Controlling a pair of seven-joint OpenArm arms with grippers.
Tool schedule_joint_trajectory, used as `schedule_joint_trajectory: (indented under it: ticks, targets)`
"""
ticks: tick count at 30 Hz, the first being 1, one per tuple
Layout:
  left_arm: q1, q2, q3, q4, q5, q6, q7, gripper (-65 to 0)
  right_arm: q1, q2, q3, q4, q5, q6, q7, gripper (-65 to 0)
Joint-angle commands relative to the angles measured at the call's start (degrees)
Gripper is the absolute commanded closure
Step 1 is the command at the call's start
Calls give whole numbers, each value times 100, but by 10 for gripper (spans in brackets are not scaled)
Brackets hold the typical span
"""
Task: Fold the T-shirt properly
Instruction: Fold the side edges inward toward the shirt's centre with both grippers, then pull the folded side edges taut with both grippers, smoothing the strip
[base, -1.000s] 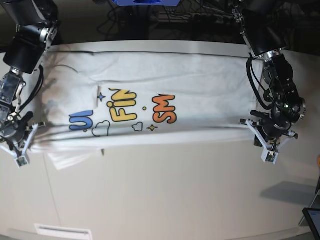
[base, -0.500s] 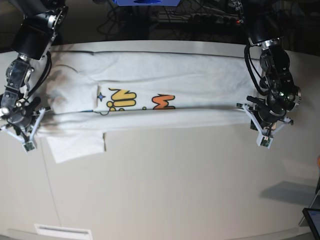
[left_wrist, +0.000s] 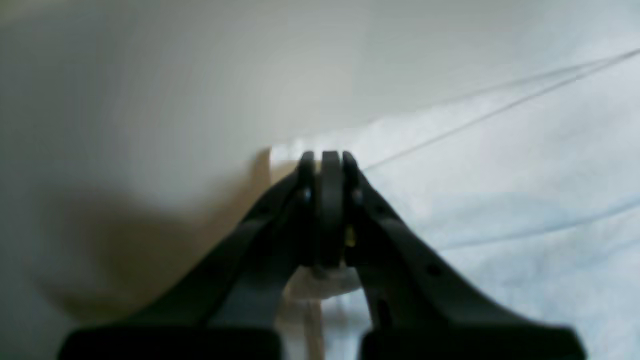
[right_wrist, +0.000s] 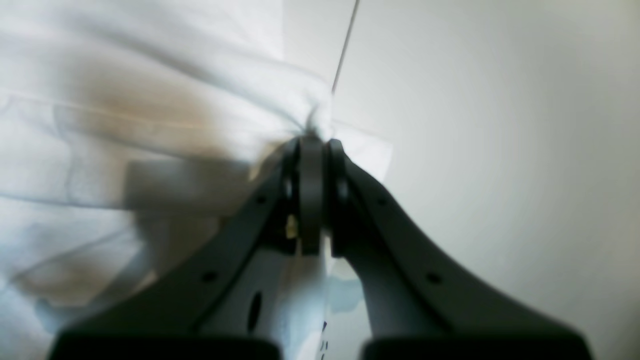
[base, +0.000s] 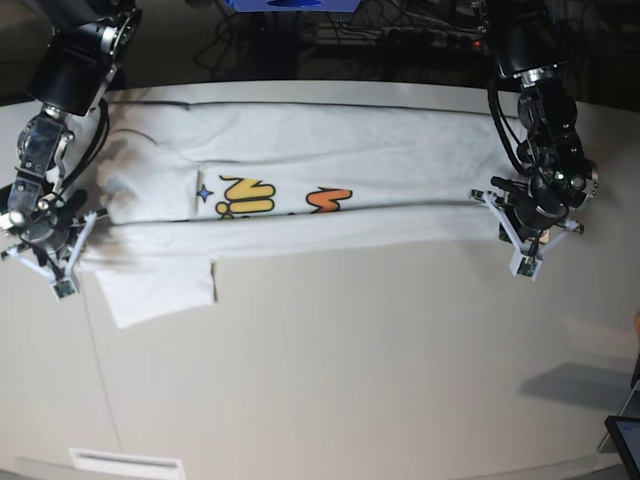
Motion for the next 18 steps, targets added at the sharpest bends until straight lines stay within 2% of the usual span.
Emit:
schedule_joint_trajectory:
  ticks: [1, 6, 18]
  targets:
    - [-85, -86, 0, 45, 24, 34, -84, 0, 109, 75, 11, 91, 7, -49, 86, -3]
    - [-49, -95, 325, -333, 33, 34, -93, 0, 4, 75, 2, 82, 7, -49, 86, -3]
    - [91, -86, 325, -377, 33, 43, -93, 0, -128, 66, 11, 117, 7, -49, 51, -13]
